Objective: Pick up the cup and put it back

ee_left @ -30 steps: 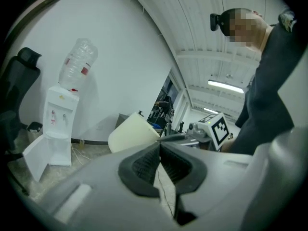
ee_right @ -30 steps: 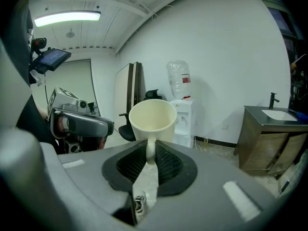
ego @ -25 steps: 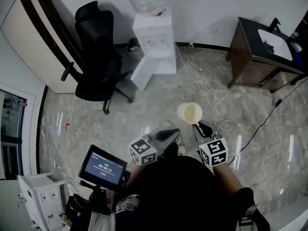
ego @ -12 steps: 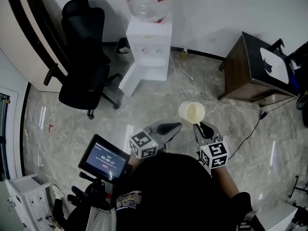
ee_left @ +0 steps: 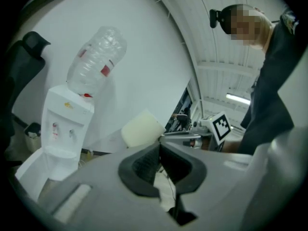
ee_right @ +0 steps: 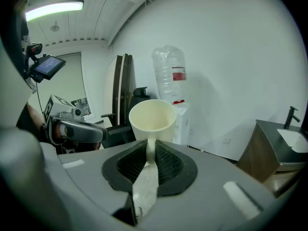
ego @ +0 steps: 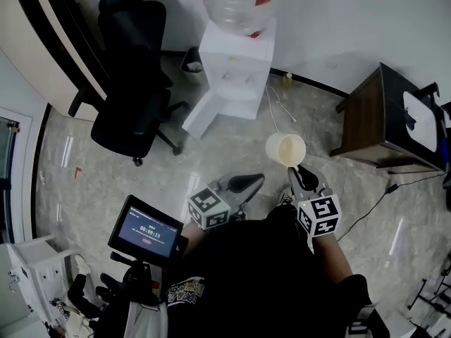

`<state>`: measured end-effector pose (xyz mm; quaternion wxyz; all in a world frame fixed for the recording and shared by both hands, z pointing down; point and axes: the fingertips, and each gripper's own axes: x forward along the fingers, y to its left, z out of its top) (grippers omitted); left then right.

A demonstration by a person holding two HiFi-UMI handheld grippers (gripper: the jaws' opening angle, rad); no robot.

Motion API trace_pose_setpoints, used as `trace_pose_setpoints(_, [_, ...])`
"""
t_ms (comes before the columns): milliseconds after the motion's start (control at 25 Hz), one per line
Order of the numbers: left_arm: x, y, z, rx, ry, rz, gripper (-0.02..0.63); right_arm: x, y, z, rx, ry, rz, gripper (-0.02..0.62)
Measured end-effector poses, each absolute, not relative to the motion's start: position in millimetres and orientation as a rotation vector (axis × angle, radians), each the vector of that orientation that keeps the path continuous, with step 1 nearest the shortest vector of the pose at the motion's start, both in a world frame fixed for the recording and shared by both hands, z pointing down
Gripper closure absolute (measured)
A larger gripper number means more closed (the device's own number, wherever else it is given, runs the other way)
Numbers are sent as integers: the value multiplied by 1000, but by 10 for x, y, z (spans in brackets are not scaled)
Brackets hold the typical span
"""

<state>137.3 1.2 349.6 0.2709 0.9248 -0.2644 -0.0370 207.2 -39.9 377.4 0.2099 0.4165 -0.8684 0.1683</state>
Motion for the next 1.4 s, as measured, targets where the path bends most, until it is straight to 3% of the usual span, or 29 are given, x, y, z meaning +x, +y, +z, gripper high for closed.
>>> trace_pose_setpoints(880, [1672,-1445,3515,2200,-1458,-185,603,2005,-2193,4123,307,-2590,276,540])
trace_pose_setpoints(1160, [1213,-1395,3606,2111,-1584,-150,603,1557,-2230,4294,202,-2571,299,540])
trace_pose_setpoints(1400, [585,-1321,3858,2157,-1443,-156,603,889,-2197,4529,307,-2546,349,540])
